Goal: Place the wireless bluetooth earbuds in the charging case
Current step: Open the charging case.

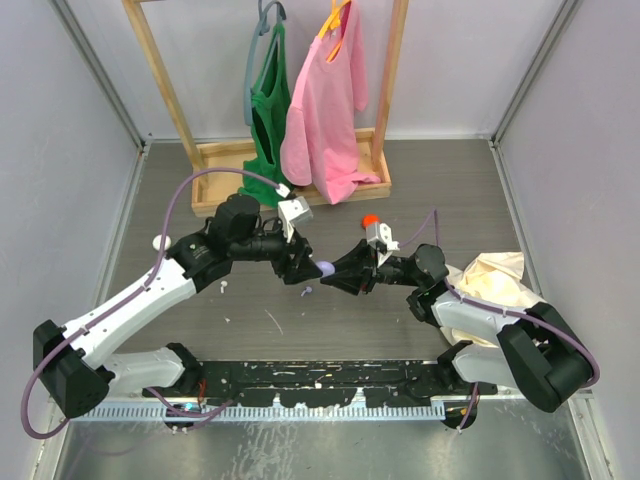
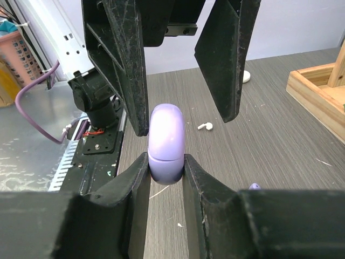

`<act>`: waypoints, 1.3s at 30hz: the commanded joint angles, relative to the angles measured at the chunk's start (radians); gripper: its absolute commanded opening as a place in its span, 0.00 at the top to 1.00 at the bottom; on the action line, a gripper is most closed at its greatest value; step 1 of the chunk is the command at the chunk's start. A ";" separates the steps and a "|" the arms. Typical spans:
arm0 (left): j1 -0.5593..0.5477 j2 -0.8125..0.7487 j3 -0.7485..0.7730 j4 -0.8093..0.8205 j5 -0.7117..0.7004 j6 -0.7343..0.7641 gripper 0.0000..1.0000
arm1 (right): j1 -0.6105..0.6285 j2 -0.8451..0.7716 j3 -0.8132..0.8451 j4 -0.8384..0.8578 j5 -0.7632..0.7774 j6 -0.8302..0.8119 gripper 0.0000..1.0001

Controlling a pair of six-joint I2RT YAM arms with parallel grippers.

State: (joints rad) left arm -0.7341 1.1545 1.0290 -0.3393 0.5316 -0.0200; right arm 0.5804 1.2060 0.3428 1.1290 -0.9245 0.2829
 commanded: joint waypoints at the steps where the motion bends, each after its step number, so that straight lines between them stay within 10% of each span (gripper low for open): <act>1: 0.001 -0.010 0.058 0.085 -0.092 -0.037 0.36 | 0.003 -0.024 0.001 0.071 -0.028 -0.021 0.99; 27: 0.011 -0.052 0.052 0.038 -0.255 -0.132 0.26 | 0.002 -0.024 -0.001 -0.001 0.056 -0.065 0.99; 39: 0.012 -0.133 -0.027 -0.116 -0.490 -0.333 0.21 | 0.002 -0.069 -0.100 0.036 0.367 -0.097 0.99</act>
State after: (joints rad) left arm -0.7300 1.0466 1.0325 -0.4007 0.1444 -0.2497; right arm 0.5766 1.1828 0.2760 1.0843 -0.7280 0.2111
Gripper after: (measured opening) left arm 0.790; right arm 0.329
